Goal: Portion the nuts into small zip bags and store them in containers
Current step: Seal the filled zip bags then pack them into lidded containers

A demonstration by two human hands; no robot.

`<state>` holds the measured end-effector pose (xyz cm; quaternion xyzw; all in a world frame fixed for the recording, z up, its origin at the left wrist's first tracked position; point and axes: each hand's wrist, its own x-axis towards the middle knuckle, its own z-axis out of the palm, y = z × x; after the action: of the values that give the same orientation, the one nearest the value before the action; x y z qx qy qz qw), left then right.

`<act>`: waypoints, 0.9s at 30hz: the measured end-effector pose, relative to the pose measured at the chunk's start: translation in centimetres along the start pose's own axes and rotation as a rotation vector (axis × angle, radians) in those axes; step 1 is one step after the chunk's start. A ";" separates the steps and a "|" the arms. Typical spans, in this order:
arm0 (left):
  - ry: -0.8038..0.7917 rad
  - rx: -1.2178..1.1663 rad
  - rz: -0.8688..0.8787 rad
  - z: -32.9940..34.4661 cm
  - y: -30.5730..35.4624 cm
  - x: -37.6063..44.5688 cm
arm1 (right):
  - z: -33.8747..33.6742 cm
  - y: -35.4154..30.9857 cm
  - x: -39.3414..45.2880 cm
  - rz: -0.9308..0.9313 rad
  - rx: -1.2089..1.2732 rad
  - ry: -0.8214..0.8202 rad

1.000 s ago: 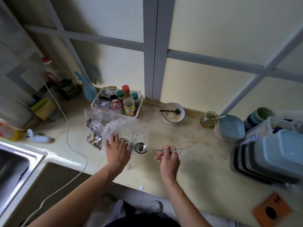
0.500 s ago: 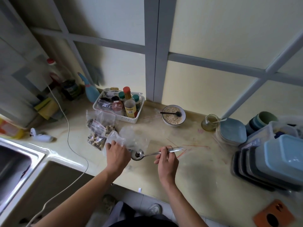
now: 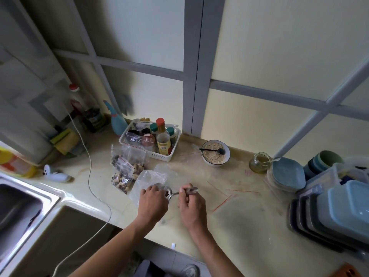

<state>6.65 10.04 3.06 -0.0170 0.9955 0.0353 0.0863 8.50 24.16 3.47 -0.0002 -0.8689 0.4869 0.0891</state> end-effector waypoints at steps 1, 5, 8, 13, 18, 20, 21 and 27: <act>-0.006 -0.030 -0.034 -0.2 0.0 0.2 | 0.3 -0.1 -0.1 -0.043 -0.027 -0.044; 0.045 -0.148 -0.195 -1.0 -1.1 0.9 | 1.5 -0.1 -0.8 -0.085 0.016 -0.227; 0.078 -0.217 -0.275 -1.1 -2.2 1.6 | 1.9 -0.3 -0.8 -0.063 0.086 -0.229; 0.061 -0.270 -0.249 -2.0 -3.6 2.7 | 1.8 -1.6 -0.3 -0.146 0.099 -0.078; 0.036 -0.298 -0.218 -1.9 -5.3 3.9 | 2.2 -3.4 -0.5 -0.183 0.091 0.031; 0.011 -0.289 -0.208 -2.2 -5.7 4.4 | 2.6 -4.0 -0.3 -0.186 0.099 0.084; -0.004 -0.283 -0.196 -2.4 -6.0 4.6 | 2.8 -4.3 -0.2 -0.180 0.099 0.105; -0.051 -0.595 0.032 -2.9 -6.2 4.5 | 4.8 -5.8 0.4 -0.104 0.057 0.197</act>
<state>1.97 3.48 4.71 -0.0250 0.9391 0.3272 0.1020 7.89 17.08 5.98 -0.0005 -0.8404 0.5039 0.1993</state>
